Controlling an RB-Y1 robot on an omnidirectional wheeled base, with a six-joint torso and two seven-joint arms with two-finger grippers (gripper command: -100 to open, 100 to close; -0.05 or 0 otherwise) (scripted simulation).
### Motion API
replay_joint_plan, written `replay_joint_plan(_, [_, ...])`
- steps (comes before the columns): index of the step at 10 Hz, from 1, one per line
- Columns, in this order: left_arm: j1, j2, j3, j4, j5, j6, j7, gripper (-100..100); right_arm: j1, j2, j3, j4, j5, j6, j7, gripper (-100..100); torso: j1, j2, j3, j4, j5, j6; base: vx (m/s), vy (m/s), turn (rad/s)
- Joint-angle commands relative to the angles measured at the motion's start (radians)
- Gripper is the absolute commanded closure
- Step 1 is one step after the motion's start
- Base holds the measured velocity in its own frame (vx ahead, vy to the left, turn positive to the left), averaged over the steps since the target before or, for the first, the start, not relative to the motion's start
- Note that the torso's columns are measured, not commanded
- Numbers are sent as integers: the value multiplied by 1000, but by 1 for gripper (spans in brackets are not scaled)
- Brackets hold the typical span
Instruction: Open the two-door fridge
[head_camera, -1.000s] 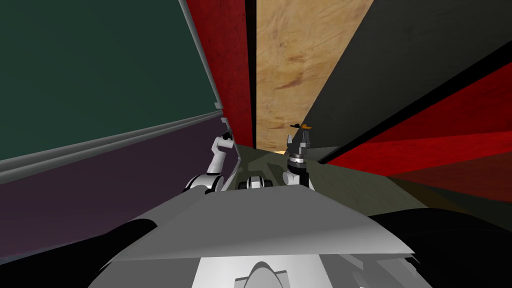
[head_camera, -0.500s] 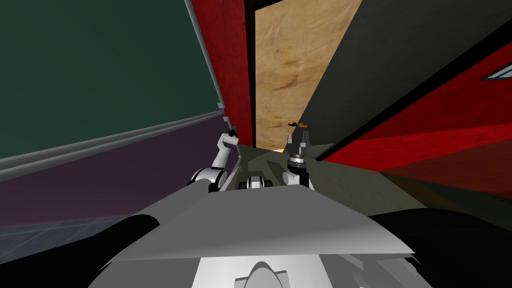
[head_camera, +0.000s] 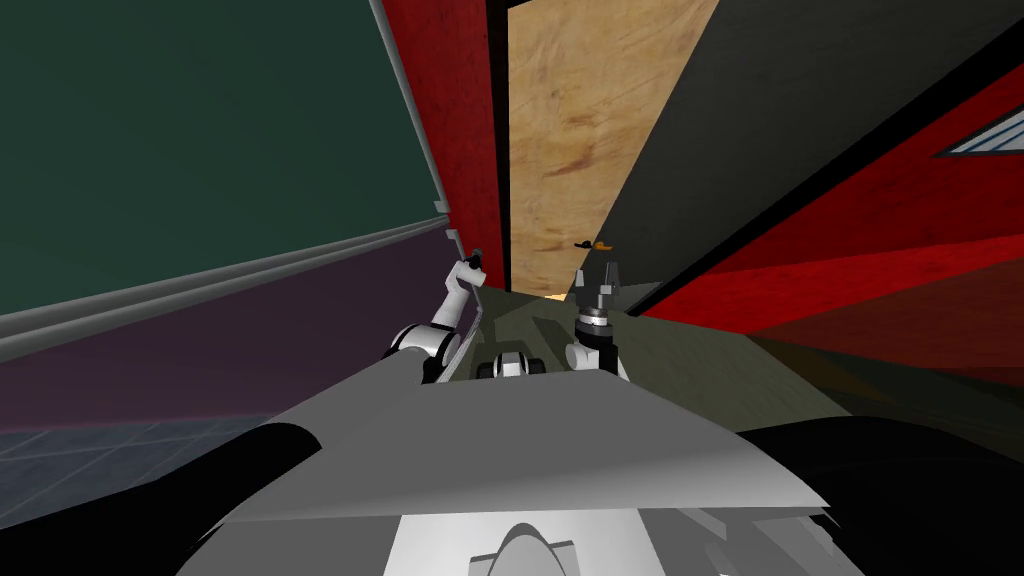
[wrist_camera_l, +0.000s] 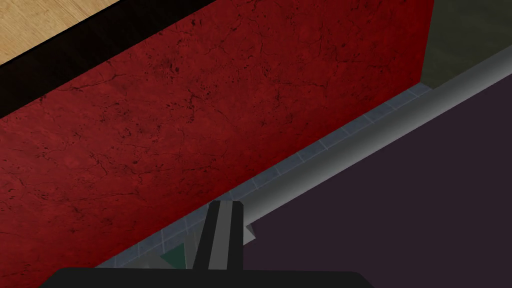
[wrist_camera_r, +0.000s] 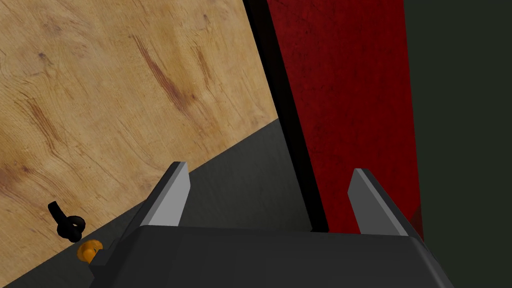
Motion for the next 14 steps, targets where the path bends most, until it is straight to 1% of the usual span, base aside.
replay_joint_plan(1, [-56, 1, -2, 80, 0, -1, 0, 100, 0, 0, 0, 0, 0, 0, 0, 0, -2, -7, -5, -2, 0, 0, -36, -10, 3])
replay_joint_plan(2, [-56, 1, -2, 99, 0, -1, 0, 100, 0, 0, 0, 0, 0, 0, 0, 0, -3, -12, -8, -4, -1, 0, 4, -10, 1])
replay_joint_plan(3, [-103, -34, -45, 135, -53, -36, 32, 100, 0, 0, 0, 0, 0, 0, 0, 0, -2, -13, -9, -5, 0, 0, -158, 33, -71])
replay_joint_plan(4, [-118, -34, -45, 146, -61, -36, 32, 100, 0, 0, 0, 0, 0, 0, 0, 0, 0, -1, -2, -2, 0, 1, -239, 50, -63])
replay_joint_plan(6, [-182, -34, -45, 214, -61, -36, 32, 100, 0, 0, 0, 0, 0, 0, 0, 0, 0, -1, -1, 0, 0, 0, -118, 14, 6])
replay_joint_plan(7, [-194, -34, -45, 243, -61, -36, 32, 100, 0, 0, 0, 0, 0, 0, 0, 0, -3, -9, -6, -3, -1, 0, -9, -20, 4])
replay_joint_plan(8, [-194, -34, -45, 265, -61, -36, 32, 100, 0, 0, 0, 0, 0, 0, 0, 0, -3, -14, -9, -5, -1, 0, 17, -18, -2])
replay_joint_plan(9, [-191, -34, -45, 252, -63, -39, 34, 100, 1, 0, 0, 0, 0, 0, 0, 0, -2, -13, -9, -5, 0, 0, 9, -8, 0])
replay_joint_plan(10, [-204, -19, -40, 255, -57, -25, 32, -100, 1, 0, 0, 0, 0, 0, 0, 0, -1, -8, -6, -3, 0, 0, 105, 96, 0])
replay_joint_plan(12, [-218, -14, -33, 256, -50, -11, 30, -100, 1, 0, 0, 0, 0, 0, 0, 0, 7, -12, -8, -4, 2, 0, 221, 164, -1])
replay_joint_plan(14, [-232, -11, -27, 258, -42, 4, 28, -100, 1, 0, 0, 0, 0, 0, 0, 0, -2, -5, -4, -2, 0, 1, 166, 122, 4])
